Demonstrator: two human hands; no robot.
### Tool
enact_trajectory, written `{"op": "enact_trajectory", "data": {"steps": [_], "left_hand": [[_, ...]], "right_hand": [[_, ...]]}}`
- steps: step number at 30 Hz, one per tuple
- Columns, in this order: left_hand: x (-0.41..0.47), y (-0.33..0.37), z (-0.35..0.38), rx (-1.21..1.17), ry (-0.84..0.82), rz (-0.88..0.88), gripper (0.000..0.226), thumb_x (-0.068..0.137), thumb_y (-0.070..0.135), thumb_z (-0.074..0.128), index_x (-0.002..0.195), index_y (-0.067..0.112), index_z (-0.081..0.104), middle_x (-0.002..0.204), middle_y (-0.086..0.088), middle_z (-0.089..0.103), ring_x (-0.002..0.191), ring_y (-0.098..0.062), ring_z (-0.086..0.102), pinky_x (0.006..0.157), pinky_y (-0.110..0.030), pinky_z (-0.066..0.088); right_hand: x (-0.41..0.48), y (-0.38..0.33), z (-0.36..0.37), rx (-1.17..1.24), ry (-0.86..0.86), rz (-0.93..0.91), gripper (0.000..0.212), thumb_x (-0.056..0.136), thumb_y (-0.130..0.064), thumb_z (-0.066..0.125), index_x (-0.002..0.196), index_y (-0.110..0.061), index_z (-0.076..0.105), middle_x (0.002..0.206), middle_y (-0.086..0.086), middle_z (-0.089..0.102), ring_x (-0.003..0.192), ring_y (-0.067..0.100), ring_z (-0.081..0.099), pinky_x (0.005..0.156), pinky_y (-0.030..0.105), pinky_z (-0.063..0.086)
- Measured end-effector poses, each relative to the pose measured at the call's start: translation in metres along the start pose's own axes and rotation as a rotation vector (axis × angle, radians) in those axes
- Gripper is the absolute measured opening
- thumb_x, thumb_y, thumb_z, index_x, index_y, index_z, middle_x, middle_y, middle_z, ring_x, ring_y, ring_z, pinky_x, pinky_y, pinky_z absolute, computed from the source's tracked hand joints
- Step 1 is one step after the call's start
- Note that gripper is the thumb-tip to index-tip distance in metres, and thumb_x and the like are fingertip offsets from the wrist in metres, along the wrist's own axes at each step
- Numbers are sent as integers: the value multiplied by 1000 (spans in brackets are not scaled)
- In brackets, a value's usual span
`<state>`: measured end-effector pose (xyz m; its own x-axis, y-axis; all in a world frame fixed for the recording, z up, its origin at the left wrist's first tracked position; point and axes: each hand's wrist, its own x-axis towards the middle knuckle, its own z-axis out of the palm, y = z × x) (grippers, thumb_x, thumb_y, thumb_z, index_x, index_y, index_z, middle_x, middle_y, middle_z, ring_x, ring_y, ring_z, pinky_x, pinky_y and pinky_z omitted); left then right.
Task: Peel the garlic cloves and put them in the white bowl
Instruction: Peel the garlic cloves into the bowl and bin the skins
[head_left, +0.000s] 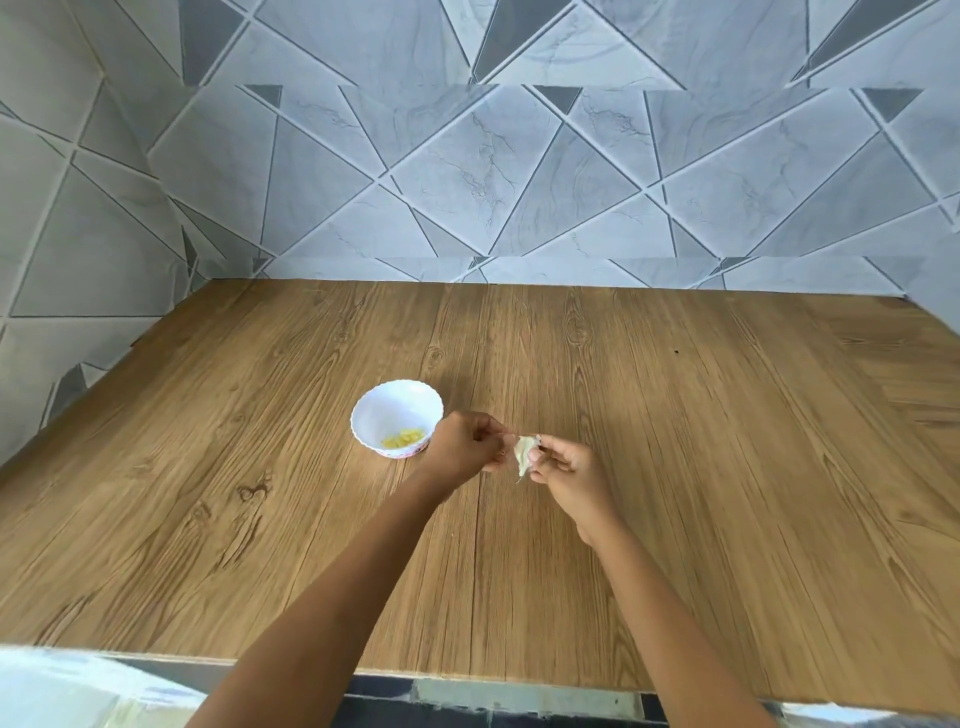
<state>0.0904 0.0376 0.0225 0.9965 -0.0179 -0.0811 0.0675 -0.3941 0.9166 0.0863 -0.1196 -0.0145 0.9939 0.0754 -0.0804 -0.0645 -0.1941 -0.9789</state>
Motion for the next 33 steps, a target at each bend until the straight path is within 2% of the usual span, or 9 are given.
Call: {"op": "enact_trajectory", "data": {"steps": [3,7,9,13,17,21,24,27,33], "left_hand": [[-3,-1,-7,-58,111,-31,9,84,6,69,85,1,62,75,-15,68,66,-20,67,59,-23,56],[-17,-10,-18,-9,-12,-40,7,81,6,72,82,3,65,71,-17,67,61,-17,61,59,-24,51],[-25,-14,-22,-52,-71,-77,4,82,6,71,80,7,67,69,-10,66,64,-14,59,61,-23,50],[-38,-19,-28,-103,-124,-157,1,84,5,68,84,6,69,70,-4,65,69,-11,62,67,-20,54],[-50,-21,-36,-65,-150,-214,2,83,3,69,85,2,68,70,-6,67,65,-12,63,67,-22,56],[-63,-21,-38,32,-248,-317,2,82,3,71,83,2,69,70,-5,68,62,-10,65,61,-18,53],[-67,-23,-35,117,-256,-385,3,83,0,68,81,3,69,72,-7,68,61,-10,65,57,-16,52],[-66,-23,-31,152,-221,-416,9,84,-3,66,77,3,67,71,-8,66,60,-11,64,55,-15,52],[-61,-19,-23,361,-204,-364,16,84,1,66,71,10,63,68,-3,66,59,-8,62,53,-12,50]], "right_hand": [[10,6,0,-232,77,-45,32,93,-17,58,123,-8,60,103,3,67,89,13,63,81,24,50],[16,14,10,-572,74,-195,33,92,-20,59,123,-11,62,109,7,64,83,14,57,71,19,40],[17,16,13,-652,87,-232,35,93,-23,57,125,-11,60,111,9,61,86,16,57,70,19,37],[9,17,15,-678,171,-285,45,92,-24,60,131,-5,53,115,10,58,98,24,58,76,25,42],[-21,25,24,-670,345,-440,39,89,-22,60,123,-2,59,111,12,63,98,29,62,77,37,54],[-60,30,37,-745,287,-536,44,88,-31,47,117,-3,64,114,10,66,105,25,63,87,36,54],[-71,38,44,-878,208,-480,51,89,-36,38,117,-2,64,119,12,65,111,28,62,92,44,52],[-74,44,47,-995,175,-458,56,94,-39,30,116,-2,65,123,14,63,114,27,60,96,42,45],[-76,42,48,-1005,220,-456,51,88,-34,36,114,-2,67,122,14,63,114,28,61,98,42,40]]}}
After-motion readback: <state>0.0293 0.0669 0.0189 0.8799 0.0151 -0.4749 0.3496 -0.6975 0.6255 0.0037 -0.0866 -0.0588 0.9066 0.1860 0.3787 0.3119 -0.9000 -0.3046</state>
